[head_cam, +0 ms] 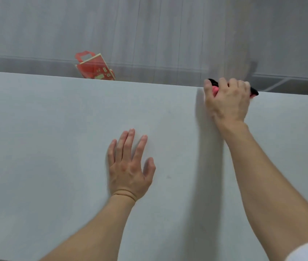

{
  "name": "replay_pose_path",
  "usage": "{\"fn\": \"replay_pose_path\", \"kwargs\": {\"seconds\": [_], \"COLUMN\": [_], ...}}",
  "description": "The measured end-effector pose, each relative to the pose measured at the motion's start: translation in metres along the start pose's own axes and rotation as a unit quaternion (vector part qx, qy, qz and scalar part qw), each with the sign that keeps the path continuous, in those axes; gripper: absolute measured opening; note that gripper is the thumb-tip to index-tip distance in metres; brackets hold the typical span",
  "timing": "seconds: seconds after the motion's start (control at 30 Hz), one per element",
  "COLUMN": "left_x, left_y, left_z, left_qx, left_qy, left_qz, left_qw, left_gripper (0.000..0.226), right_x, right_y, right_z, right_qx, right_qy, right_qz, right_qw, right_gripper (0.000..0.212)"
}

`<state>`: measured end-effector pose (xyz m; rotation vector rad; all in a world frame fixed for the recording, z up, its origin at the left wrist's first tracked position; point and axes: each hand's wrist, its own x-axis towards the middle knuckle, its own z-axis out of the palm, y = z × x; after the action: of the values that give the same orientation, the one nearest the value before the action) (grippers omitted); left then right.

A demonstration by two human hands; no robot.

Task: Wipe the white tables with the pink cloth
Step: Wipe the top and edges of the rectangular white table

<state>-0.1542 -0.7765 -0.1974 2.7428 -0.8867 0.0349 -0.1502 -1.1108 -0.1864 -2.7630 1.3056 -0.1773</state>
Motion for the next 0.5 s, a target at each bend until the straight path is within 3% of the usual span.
{"fn": "replay_pose_path", "kwargs": {"seconds": [0.07, 0.2, 0.27, 0.37, 0.5], "left_x": [-0.001, 0.0, -0.001, 0.0, -0.001], "left_y": [0.001, -0.002, 0.0, 0.0, 0.0], "left_z": [-0.001, 0.0, -0.001, -0.002, -0.003], "left_qx": [-0.004, -0.021, -0.02, -0.006, 0.007], "left_qy": [0.004, 0.005, 0.005, 0.009, -0.002], "left_qz": [0.002, 0.016, 0.02, 0.008, 0.008], "left_qw": [1.0, 1.0, 1.0, 1.0, 1.0], "left_gripper": [0.063, 0.067, 0.066, 0.062, 0.062], "right_x": [-0.011, -0.043, -0.048, -0.036, -0.001], "right_y": [-0.063, -0.225, -0.248, -0.175, -0.009], "right_z": [0.006, 0.014, 0.011, 0.016, -0.003], "right_qx": [0.018, 0.054, 0.06, 0.077, 0.019], "right_qy": [-0.021, -0.099, -0.12, -0.07, -0.032], "right_qz": [-0.018, -0.157, -0.205, -0.186, -0.07], "right_qw": [0.999, 0.981, 0.969, 0.977, 0.997], "right_gripper": [0.069, 0.069, 0.068, 0.064, 0.068]}}
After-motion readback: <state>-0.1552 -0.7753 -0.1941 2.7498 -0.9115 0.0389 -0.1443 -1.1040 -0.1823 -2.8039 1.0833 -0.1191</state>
